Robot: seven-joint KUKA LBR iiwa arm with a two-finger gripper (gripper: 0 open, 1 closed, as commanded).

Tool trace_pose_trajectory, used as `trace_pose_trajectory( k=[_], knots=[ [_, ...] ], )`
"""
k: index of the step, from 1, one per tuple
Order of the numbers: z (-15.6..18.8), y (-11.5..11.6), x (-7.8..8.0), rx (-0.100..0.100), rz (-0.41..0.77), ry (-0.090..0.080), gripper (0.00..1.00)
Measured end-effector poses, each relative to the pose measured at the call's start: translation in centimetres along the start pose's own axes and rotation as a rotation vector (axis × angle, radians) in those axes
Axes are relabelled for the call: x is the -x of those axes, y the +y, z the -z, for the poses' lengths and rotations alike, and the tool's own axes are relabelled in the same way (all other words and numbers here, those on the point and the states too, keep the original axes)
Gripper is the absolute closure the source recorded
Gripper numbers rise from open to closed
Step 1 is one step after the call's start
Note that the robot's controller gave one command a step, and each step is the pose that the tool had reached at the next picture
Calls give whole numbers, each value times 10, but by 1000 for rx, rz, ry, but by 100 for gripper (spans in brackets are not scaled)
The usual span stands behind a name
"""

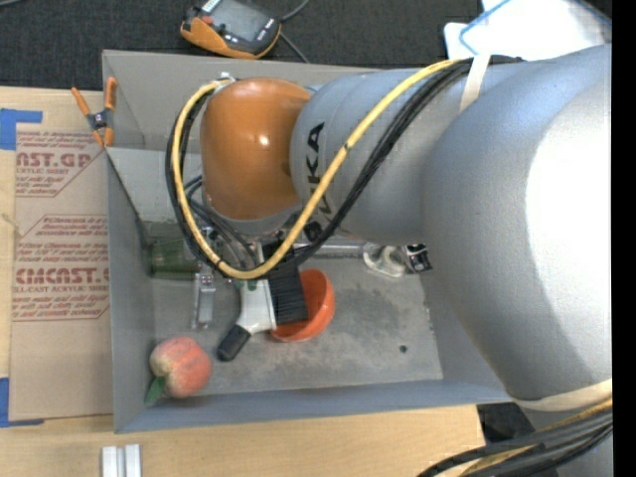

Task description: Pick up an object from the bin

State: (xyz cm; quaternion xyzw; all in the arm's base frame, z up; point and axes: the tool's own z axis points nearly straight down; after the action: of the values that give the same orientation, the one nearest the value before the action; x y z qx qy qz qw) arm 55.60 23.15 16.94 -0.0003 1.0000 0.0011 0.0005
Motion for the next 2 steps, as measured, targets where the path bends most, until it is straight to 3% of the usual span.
trace_pose_trajectory(
  k=[2],
  knots=[
    [-6, -1, -2, 0, 41, -6, 0]
  ],
)
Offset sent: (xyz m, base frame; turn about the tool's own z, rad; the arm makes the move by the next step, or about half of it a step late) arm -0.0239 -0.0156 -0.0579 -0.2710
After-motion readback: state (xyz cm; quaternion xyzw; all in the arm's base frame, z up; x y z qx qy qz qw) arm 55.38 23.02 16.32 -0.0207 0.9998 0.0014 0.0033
